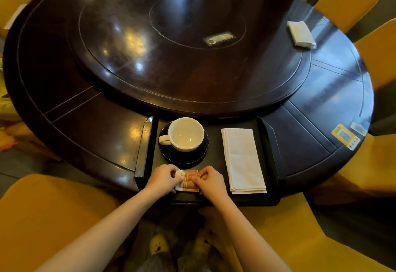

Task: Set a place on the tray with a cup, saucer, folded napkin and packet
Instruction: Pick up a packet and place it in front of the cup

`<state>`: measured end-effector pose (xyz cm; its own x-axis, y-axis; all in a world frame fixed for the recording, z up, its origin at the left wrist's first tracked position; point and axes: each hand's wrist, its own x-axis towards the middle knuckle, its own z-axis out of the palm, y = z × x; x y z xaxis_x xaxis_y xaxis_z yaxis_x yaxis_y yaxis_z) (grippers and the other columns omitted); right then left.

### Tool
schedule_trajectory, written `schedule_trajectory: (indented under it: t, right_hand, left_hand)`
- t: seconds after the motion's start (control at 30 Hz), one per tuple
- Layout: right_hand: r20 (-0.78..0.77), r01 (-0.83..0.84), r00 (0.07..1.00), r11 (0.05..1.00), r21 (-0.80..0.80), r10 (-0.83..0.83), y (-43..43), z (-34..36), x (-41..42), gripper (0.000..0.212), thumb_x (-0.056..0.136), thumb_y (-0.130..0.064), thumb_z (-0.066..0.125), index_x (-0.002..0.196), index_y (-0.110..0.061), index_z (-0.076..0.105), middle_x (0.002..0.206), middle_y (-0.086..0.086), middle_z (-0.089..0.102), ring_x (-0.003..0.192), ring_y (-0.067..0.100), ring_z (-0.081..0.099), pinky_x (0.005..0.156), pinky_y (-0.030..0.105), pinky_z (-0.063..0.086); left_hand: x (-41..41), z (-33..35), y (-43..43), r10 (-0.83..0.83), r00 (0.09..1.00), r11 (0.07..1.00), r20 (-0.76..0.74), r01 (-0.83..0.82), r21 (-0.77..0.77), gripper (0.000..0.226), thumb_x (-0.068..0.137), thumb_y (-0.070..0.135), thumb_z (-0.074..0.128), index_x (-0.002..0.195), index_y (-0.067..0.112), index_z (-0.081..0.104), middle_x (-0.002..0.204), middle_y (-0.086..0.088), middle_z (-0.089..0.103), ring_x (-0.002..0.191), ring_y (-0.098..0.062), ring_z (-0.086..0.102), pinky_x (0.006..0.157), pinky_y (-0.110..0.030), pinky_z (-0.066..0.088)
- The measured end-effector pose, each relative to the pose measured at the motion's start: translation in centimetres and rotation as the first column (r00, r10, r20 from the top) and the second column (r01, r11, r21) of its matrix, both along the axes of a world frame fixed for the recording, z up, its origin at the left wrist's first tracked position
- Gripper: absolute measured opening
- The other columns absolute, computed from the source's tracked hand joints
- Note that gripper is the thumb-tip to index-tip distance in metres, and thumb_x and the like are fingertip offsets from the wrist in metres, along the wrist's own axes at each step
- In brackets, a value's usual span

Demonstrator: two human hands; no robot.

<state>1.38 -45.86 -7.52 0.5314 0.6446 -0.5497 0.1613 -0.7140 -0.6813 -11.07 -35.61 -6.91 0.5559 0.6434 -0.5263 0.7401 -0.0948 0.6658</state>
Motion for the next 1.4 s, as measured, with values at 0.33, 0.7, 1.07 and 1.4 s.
schedule_trajectory:
  t: [0.33,0.7,1.07,1.4]
  right_hand:
    - [0.073,-0.070,0.995,0.997,-0.037,0.073,0.4,-0.5,0.3,0.020,0.086,-0.036,0.063,0.090,-0.020,0.052,0.090,0.001,0.063,0.075,0.012,0.061,0.062,0.021,0.048]
    - [0.101,0.043,0.994,0.998,-0.041,-0.039,5.8,0.2,6.3,0.029,0.098,-0.025,0.041,0.121,-0.009,0.052,0.096,0.010,0.064,0.068,0.015,0.062,0.067,0.027,0.055]
    - [0.091,0.102,0.991,0.994,-0.030,-0.099,5.7,0.0,6.3,0.024,0.096,-0.016,0.047,0.119,-0.010,0.051,0.090,0.012,0.067,0.054,0.010,0.060,0.048,0.016,0.044]
    - [0.224,0.068,0.973,0.997,-0.040,-0.058,4.8,0.9,7.1,0.027,0.093,-0.017,0.054,0.118,-0.008,0.054,0.095,0.009,0.064,0.080,0.019,0.066,0.068,0.026,0.054]
  left_hand:
    - [-0.2,0.8,-0.3,0.107,0.994,0.993,-0.030,-0.108,-0.054,0.027,0.085,0.025,0.063,0.106,0.013,0.050,0.087,-0.004,0.059,0.061,-0.019,0.067,0.055,-0.027,0.056]
    - [1.4,2.5,5.0,0.367,0.928,0.929,0.064,-0.362,-0.075,0.054,0.088,0.000,0.050,0.138,0.014,0.034,0.136,-0.013,0.045,0.091,-0.025,0.063,0.066,-0.031,0.057]
    - [2.3,2.0,4.7,0.420,0.894,0.905,0.159,-0.399,-0.147,0.050,0.085,-0.007,0.050,0.130,0.013,0.045,0.110,-0.004,0.052,0.092,-0.024,0.061,0.060,-0.026,0.055]
    - [2.5,2.4,5.2,0.214,0.977,0.966,0.020,-0.215,0.145,0.055,0.083,0.007,0.058,0.134,0.009,0.039,0.129,-0.016,0.051,0.108,-0.027,0.053,0.083,-0.031,0.046]
